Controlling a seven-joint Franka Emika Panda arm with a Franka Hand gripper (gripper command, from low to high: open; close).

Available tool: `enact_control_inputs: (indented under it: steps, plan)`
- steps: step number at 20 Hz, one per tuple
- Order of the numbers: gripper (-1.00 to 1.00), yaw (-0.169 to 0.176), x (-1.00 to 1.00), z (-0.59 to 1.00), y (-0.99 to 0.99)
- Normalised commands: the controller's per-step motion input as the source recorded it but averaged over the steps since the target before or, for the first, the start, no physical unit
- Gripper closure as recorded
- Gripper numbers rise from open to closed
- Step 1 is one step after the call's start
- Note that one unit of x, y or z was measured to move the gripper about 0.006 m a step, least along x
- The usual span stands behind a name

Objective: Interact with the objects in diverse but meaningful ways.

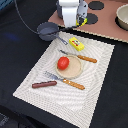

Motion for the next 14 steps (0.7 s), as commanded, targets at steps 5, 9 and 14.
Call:
enact_control_inputs:
  steps: [5,9,14]
  plan:
    - [1.0,-0.134,0.1,0.0,0.26]
    - [1.0,-0.069,0.09,0.0,0.24]
    - [1.0,-0.06,0.12,0.0,0.2]
